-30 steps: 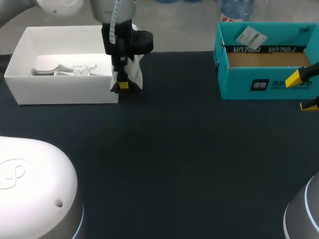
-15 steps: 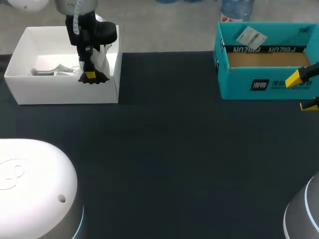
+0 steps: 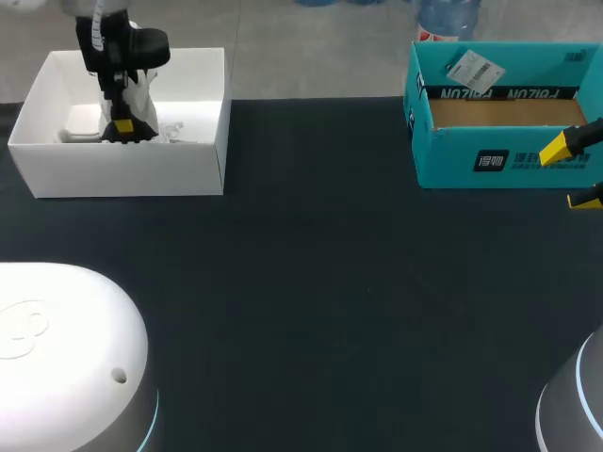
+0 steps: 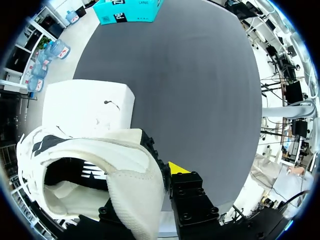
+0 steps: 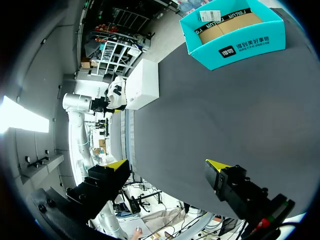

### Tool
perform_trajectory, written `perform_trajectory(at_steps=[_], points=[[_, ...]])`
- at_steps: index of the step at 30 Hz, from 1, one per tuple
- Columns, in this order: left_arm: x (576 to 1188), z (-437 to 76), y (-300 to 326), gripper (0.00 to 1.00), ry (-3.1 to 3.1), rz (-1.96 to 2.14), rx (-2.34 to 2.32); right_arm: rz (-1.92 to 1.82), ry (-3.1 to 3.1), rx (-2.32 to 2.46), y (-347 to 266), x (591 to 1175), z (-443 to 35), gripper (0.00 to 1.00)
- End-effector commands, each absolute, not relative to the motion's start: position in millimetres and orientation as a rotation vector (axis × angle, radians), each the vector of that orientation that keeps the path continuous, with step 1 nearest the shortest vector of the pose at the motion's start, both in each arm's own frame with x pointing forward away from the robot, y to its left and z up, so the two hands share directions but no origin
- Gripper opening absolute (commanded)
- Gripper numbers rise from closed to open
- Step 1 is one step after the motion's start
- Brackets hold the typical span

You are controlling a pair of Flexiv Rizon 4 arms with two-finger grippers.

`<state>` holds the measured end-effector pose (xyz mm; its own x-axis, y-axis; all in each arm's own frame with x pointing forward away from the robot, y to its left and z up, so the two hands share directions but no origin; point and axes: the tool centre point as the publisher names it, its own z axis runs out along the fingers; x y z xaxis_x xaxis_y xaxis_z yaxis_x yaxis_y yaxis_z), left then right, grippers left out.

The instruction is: Take the shoe out of the shoebox, open the shoe tongue, remove and reinsert the insole, then place the shoe into the shoebox

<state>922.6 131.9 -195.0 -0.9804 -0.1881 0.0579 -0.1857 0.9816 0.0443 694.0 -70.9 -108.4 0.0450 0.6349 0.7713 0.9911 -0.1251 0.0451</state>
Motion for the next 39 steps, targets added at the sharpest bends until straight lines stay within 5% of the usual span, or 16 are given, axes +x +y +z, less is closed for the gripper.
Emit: perform_trajectory(at_steps=[1, 26, 39], points=[[950, -196, 148, 0.00, -3.026, -0.041, 0.326, -0.899, -1.633, -1.815, -71, 694, -109, 1.00], [1052, -210, 220, 0.00, -3.025, 0.009, 0.517, -0.899, -1.633, -1.815, -71, 694, -109, 1.00], [1080, -212, 241, 0.00, -3.109, -0.003, 0.233, -0.899, -1.633, -1.815, -71, 694, -109, 1.00]])
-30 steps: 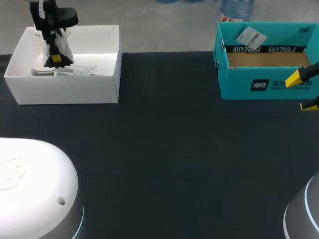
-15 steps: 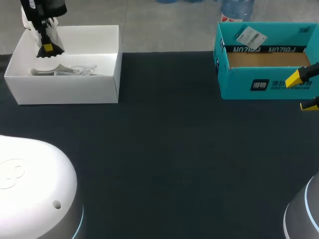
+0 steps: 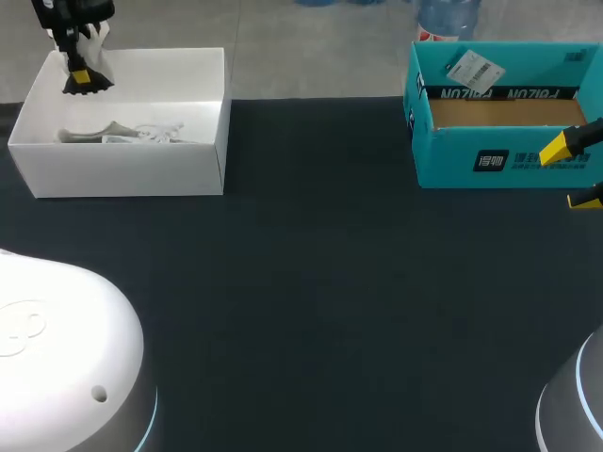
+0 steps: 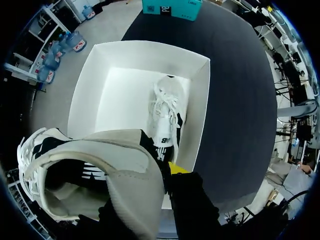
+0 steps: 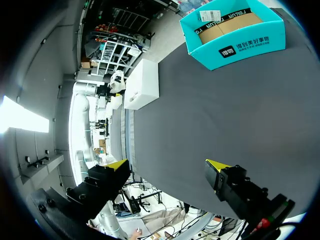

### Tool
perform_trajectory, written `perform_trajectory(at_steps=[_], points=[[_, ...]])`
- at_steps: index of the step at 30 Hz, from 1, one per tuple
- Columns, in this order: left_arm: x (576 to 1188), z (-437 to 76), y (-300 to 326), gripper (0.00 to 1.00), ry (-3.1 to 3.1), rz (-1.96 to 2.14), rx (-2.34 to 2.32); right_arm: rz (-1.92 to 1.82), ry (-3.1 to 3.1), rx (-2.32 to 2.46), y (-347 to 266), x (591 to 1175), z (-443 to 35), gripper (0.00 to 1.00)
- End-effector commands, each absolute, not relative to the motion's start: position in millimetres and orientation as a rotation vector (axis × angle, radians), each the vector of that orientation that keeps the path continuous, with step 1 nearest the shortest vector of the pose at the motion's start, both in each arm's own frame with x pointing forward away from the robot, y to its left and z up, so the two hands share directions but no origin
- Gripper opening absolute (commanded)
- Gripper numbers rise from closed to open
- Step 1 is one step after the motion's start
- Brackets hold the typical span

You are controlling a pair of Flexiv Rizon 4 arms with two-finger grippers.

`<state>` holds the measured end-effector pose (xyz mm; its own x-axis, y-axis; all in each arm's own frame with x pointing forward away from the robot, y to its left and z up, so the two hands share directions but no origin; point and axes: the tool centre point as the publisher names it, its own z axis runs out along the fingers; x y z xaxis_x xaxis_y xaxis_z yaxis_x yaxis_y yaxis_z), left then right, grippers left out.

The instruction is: Take the shoe out of the shoebox, open the shoe tongue, remove and reinsert the insole, then place the shoe into the shoebox

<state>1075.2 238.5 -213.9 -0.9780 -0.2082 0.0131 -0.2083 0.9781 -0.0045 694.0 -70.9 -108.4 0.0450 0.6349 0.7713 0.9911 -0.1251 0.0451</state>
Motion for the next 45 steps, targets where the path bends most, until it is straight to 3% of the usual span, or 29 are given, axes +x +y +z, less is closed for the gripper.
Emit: perform_trajectory(at_steps=[1, 5, 19, 20, 24, 28, 35, 45], points=[[1081, -212, 243, 0.00, -3.096, -0.007, 0.152, -0.899, -1.633, -1.815, -71, 694, -109, 1.00], [1087, -207, 249, 0.00, -3.051, -0.009, -0.091, -0.899, -1.633, -1.815, -71, 694, -109, 1.00], [1089, -206, 249, 0.00, -3.050, -0.032, -0.052, -0.899, -1.633, -1.815, -71, 694, -109, 1.00], [1086, -204, 247, 0.00, -3.019, 0.084, -0.187, -0.899, -1.633, -1.815, -71, 694, -109, 1.00], [1086, -205, 249, 0.00, -2.906, -0.105, -0.825, -0.899, -1.633, -1.815, -71, 694, -109, 1.00], [1100, -203, 258, 0.00, -2.828, -0.268, -1.109, -0.899, -1.633, -1.815, -71, 694, -109, 1.00], [1113, -192, 286, 0.00, -2.603, -0.208, -1.710, -0.899, -1.633, -1.815, -71, 694, -109, 1.00], [1122, -179, 298, 0.00, -2.506, -0.003, -1.827, -0.899, -1.633, -1.815, -71, 694, -109, 1.00]])
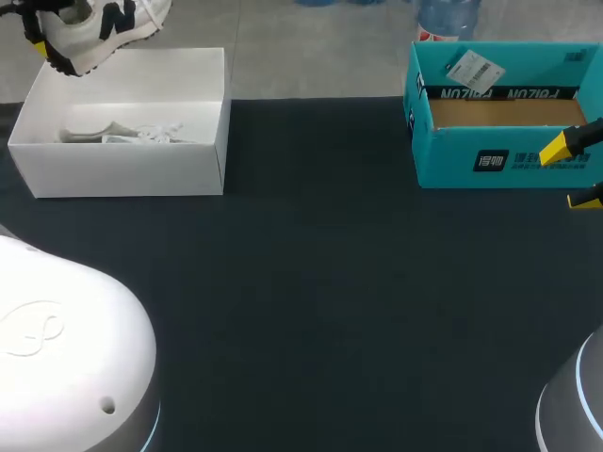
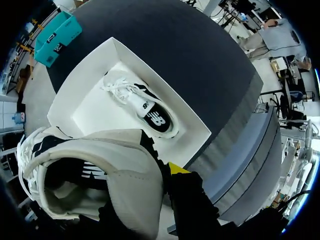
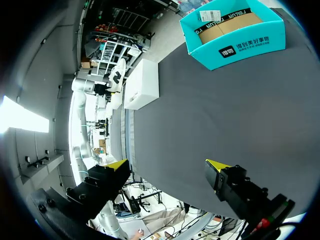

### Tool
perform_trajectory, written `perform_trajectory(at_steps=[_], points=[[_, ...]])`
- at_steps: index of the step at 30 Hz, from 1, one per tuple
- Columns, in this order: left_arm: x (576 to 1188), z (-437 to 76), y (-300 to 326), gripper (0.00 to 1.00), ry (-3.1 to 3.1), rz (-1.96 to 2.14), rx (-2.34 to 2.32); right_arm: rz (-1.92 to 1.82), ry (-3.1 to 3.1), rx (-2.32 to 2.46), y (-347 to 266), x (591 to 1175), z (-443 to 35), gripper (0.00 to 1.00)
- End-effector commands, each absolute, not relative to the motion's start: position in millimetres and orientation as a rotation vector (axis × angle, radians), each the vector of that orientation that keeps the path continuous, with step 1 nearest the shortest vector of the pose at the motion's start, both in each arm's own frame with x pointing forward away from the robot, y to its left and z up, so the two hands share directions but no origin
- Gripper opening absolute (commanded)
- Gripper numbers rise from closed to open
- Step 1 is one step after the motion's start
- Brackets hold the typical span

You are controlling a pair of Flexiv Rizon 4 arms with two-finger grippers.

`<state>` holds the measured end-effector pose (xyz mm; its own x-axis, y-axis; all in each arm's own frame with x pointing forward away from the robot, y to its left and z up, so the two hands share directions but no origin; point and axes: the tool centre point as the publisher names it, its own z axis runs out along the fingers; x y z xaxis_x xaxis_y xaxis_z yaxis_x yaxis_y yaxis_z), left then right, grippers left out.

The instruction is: Take the shoe out of the shoebox, open the shoe tongue, remove and reinsert the insole, then place the shoe into the shoebox

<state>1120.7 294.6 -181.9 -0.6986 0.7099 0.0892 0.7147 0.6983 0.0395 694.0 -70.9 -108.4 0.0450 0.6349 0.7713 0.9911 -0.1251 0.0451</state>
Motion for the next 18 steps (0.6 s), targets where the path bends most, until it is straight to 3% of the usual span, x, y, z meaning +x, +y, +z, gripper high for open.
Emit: perform_trajectory(at_steps=[1, 11, 18], points=[[1122, -179, 298, 0.00, -2.506, -0.003, -1.827, -0.899, -1.633, -1.815, -71, 694, -109, 1.00], [1122, -179, 298, 0.00, -2.506, -0.003, -1.827, -0.899, -1.633, -1.815, -71, 694, -109, 1.00], [1131, -181, 319, 0.00, -2.179, -0.184, -2.123, -0.899, -1.633, -1.815, -71, 694, -109, 1.00]])
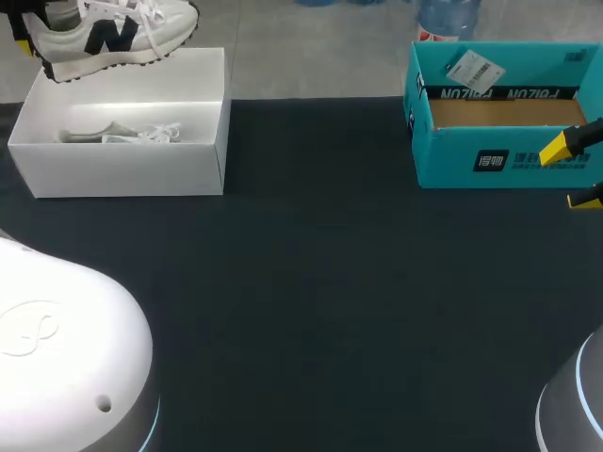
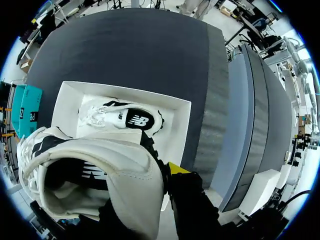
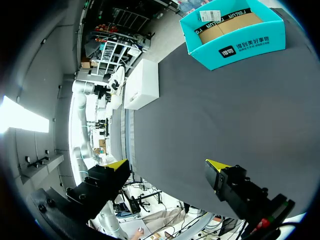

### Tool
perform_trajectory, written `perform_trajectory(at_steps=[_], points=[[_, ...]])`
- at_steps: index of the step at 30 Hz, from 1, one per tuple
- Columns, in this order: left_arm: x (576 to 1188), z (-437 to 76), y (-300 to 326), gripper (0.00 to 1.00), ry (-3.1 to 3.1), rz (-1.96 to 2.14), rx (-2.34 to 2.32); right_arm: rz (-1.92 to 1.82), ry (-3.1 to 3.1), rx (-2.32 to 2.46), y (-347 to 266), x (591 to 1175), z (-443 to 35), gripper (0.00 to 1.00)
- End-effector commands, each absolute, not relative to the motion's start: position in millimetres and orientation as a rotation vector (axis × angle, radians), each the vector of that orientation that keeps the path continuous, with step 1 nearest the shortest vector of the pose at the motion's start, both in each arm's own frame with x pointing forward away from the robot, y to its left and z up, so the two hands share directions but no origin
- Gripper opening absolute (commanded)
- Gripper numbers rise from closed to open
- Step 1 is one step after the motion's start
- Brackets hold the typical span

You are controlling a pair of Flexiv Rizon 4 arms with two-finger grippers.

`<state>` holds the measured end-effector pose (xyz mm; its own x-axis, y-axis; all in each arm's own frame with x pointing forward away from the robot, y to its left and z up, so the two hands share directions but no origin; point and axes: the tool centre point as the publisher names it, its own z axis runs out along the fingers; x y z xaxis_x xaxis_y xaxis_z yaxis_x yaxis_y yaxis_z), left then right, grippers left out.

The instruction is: Take the shoe out of the shoebox, open the shoe tongue, remove and reinsert the insole, then place the shoe into the shoebox

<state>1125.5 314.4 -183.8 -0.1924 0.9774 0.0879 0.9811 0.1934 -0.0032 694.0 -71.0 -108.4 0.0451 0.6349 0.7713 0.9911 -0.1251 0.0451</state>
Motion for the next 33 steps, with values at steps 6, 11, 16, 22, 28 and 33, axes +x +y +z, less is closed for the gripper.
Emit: perform_trajectory(at_steps=[6, 11, 16, 22, 28, 33], points=[[1145, -176, 323, 0.00, -2.180, -0.244, -2.151, -0.899, -1.633, -1.815, -71, 694, -109, 1.00], [1151, -179, 324, 0.00, -2.176, -0.262, -2.158, -0.899, -1.633, -1.815, -71, 694, -109, 1.00], [1153, -182, 323, 0.00, -2.211, -0.292, -2.116, -0.899, -1.633, -1.815, -71, 694, -109, 1.00], [1153, -182, 323, 0.00, -2.211, -0.292, -2.116, -0.899, -1.633, -1.815, -71, 694, -109, 1.00], [1153, -182, 323, 0.00, -2.211, -0.292, -2.116, -0.899, -1.633, -1.815, -71, 694, -109, 1.00], [1155, -198, 319, 0.00, -2.176, -0.301, -2.198, -0.899, -1.633, -1.815, -71, 694, -109, 1.00]])
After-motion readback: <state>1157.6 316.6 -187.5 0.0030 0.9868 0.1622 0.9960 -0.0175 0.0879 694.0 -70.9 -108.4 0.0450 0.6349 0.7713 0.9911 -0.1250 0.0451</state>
